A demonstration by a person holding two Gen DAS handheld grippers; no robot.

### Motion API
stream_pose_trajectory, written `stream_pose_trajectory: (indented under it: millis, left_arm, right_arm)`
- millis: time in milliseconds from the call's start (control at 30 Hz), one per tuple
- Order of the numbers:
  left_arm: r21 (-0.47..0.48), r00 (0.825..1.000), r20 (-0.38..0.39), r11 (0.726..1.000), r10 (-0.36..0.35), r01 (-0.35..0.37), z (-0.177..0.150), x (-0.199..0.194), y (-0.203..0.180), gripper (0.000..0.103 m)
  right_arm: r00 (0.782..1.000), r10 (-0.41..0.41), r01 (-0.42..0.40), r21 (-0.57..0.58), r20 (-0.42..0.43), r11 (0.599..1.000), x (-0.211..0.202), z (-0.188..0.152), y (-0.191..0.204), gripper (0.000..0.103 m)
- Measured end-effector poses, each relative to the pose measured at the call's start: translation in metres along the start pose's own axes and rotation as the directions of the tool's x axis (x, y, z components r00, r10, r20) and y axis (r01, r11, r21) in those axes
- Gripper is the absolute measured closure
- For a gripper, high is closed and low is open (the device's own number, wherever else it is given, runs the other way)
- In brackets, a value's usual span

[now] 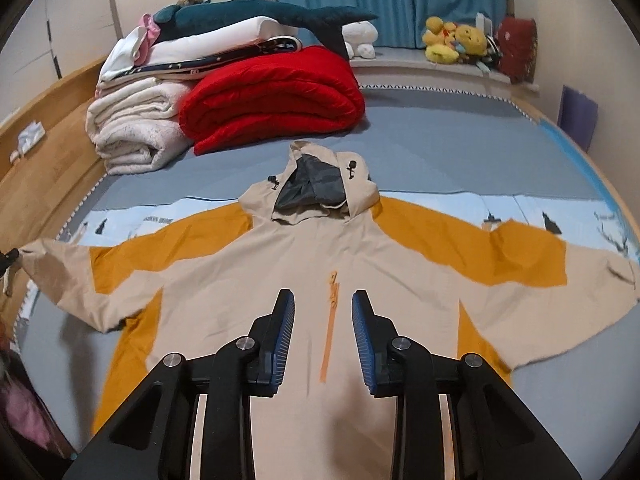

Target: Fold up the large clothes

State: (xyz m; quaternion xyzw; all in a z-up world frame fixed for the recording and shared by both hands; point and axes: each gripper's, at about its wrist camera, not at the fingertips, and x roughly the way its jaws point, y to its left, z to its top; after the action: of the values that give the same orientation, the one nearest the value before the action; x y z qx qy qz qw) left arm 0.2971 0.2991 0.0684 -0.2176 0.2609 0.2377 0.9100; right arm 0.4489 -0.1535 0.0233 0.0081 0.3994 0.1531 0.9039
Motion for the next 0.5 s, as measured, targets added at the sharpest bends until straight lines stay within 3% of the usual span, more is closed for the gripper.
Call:
stream_pose_trajectory:
  millis: [67,167,233,367,400,467,500]
  left_arm:
    - [0.056,0.997,-0.012,0.996,-0.075,0.076,-0.015,-0.006,-0.040,0.102]
    - [0.171,0.971,-0.101,0.957,-0.218,0.233,-0.057,-0.003,-0.110,0.102]
    - [0.237,0.936,-0.204,0.913,-0.286,0.331,-0.092,0.008,-0.150,0.102]
    - [0.272,0.819,-0.491,0.842,-0.296,0.467,-0.158,0.045,-0.202,0.091]
    - [0.276,0.819,-0.498,0.843,-0.285,0.462,-0.163,0.046,-0.204,0.091]
    - [0.269,0.820,-0.490,0.844,-0.295,0.464,-0.162,0.044,-0.200,0.080]
    - [0.275,0.829,-0.473,0.845,-0.297,0.459,-0.158,0.042,-0.196,0.073]
  right_arm:
    - [1.000,0.010,-0.010,0.009,0.005,1.000,-0.008,-0.003,0.000,0.063]
    - [1.000,0.013,-0.013,0.007,0.018,1.000,-0.020,-0.011,0.001,0.053]
    - [1.000,0.011,-0.011,-0.012,0.013,1.000,-0.025,-0.018,0.003,0.048]
    - [1.000,0.005,-0.005,-0.010,-0.018,1.000,-0.025,-0.037,0.002,0.047]
    - [0.999,0.009,-0.009,0.000,-0.031,1.000,-0.023,-0.041,0.001,0.047]
    - [0.998,0.021,-0.019,0.031,-0.056,0.999,-0.018,-0.050,-0.002,0.047]
    - [0.998,0.022,-0.019,0.045,-0.063,0.999,-0.015,-0.054,-0.003,0.047]
